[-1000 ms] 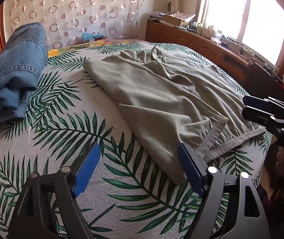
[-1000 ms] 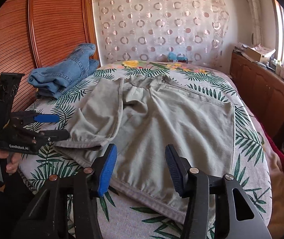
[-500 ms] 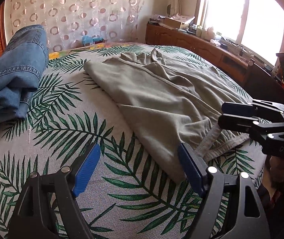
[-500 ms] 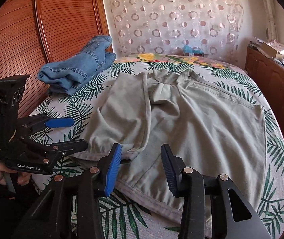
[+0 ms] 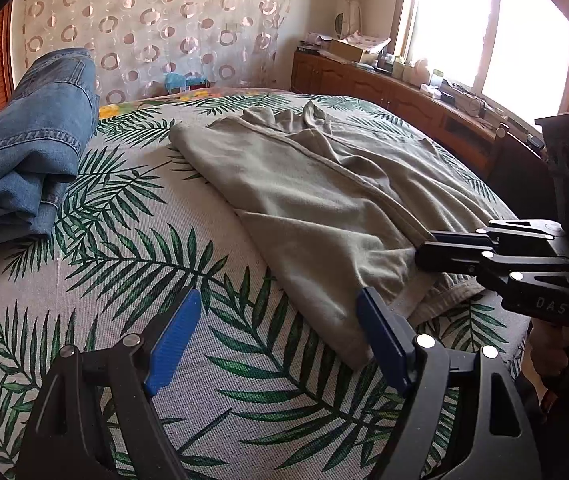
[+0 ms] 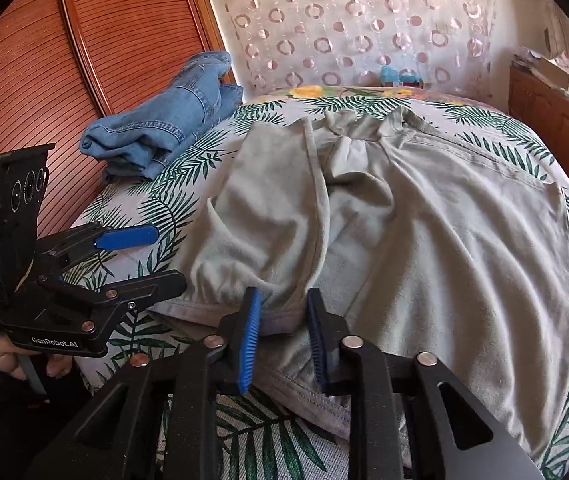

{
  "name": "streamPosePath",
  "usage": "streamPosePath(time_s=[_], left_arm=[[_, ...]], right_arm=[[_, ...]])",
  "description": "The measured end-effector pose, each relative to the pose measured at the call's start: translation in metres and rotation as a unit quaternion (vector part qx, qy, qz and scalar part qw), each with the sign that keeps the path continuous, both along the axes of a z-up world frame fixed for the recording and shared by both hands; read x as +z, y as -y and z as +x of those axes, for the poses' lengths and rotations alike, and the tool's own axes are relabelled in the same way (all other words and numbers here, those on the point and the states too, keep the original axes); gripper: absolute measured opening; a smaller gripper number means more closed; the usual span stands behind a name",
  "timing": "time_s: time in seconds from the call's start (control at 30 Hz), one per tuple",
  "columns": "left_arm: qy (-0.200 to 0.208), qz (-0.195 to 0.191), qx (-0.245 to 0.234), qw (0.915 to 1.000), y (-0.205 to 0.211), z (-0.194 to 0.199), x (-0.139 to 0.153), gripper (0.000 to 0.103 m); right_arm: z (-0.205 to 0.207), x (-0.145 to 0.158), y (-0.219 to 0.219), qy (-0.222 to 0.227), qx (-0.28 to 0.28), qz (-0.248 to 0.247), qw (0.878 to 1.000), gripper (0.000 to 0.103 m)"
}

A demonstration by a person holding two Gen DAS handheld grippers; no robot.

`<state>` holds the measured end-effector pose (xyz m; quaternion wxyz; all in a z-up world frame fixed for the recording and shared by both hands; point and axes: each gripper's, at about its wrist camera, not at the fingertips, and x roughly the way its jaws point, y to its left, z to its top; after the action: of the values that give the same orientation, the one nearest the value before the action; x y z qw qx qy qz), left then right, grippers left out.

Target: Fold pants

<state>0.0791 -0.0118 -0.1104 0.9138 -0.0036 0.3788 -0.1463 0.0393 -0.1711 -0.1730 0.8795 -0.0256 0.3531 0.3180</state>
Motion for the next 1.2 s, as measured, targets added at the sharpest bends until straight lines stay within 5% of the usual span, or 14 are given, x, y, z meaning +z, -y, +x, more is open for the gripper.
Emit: streamPosePath(time_s=[0.17,0.67,1.2], left_arm=[[0.01,-0.008,0.019,0.9997,-0.005,-0.002,0.003,0.081],[0.032,-0.007,0.008,0.9994,0.005,-0.01,0.02,0.081],[0.045,0.002,-0.04,0.9982,0.047,0.015,0.043,0.081]], right_arm=[[-0.011,0.01,0.004,0.03,0.006,0.003,1.0,0.008],[-0.052,0.038,0.022,0.15,-0.03,-0.047,0.987,0.006],[-0.095,0.035,0.068,0.144,-0.102,-0.039,0.983,0.006]])
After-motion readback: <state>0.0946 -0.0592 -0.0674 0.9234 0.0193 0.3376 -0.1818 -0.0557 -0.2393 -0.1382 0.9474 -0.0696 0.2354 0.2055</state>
